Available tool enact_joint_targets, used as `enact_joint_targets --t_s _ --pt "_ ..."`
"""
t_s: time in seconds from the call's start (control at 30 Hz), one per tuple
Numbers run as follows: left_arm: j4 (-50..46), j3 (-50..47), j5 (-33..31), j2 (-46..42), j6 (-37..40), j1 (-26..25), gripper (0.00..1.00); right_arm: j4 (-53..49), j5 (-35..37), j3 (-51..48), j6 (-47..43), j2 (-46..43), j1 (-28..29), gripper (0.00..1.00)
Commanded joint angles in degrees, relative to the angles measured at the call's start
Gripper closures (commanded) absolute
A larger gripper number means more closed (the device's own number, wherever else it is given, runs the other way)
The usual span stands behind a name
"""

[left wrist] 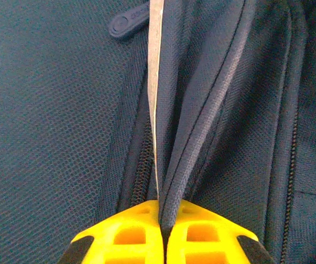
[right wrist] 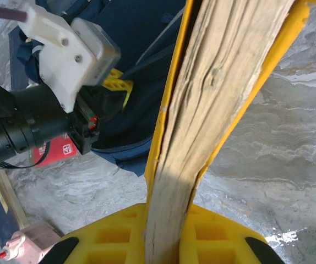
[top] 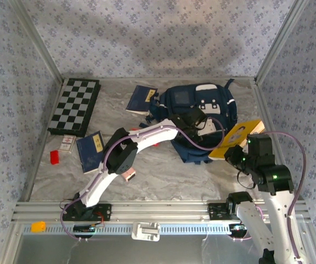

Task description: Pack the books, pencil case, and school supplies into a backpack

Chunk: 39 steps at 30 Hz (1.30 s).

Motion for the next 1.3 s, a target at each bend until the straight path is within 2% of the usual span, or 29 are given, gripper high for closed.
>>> enact_joint_targets --t_s 0.0,0.07,0.2,0.37,0.47,0.57,0.63,0.73,0.9,1.1,1.27 --pt "0.2 2.4 -5.2 -9.4 -4.9 2.9 1.00 -0.8 -1.4 4.3 -2.3 -1.0 -0.4 1.00" --pt "0.3 3.7 -5.6 -11.4 -7.3 4.0 1.00 -1.8 -2.0 4.8 -2.2 -1.2 -0.4 1.00" --pt "-0.5 7.4 -5.4 -13.4 -11.0 6.2 1.00 1.1 -8.0 2.8 -1.5 -1.1 -0.4 1.00" --pt "-2.8 13.3 -5.1 -12.3 -11.5 7.2 1.00 6.0 -16.0 0.2 -0.1 0.1 -0.4 1.00" --pt "-4.3 17.2 -4.2 -11.3 -11.4 7.4 1.00 14.5 -22.3 -5.4 3.7 -0.2 0.1 1.00" --pt "-5.6 19.3 -2.0 -10.9 -10.7 7.5 1.00 30.3 -25.9 -11.6 8.6 0.3 1.6 1.00" --pt "-6.3 19.5 -0.2 -11.1 -9.6 7.6 1.00 37.9 -25.5 -12.9 9.3 2.4 3.9 1.00" --pt "-7.4 19.5 1.7 -11.5 -8.8 7.6 1.00 39.9 -21.1 -11.1 5.0 7.2 8.3 1.00" --pt "-10.0 19.2 3.1 -12.9 -7.9 7.7 1.00 48.9 -15.8 -11.4 1.2 15.2 15.3 1.00" --pt "-10.2 16.8 5.8 -15.3 -8.5 9.2 1.00 60.1 -16.3 -11.6 -0.9 24.9 16.5 1.00" --pt "-8.4 13.2 9.5 -17.9 -9.3 10.3 1.00 65.0 -18.6 -11.7 -1.8 30.7 14.0 1.00"
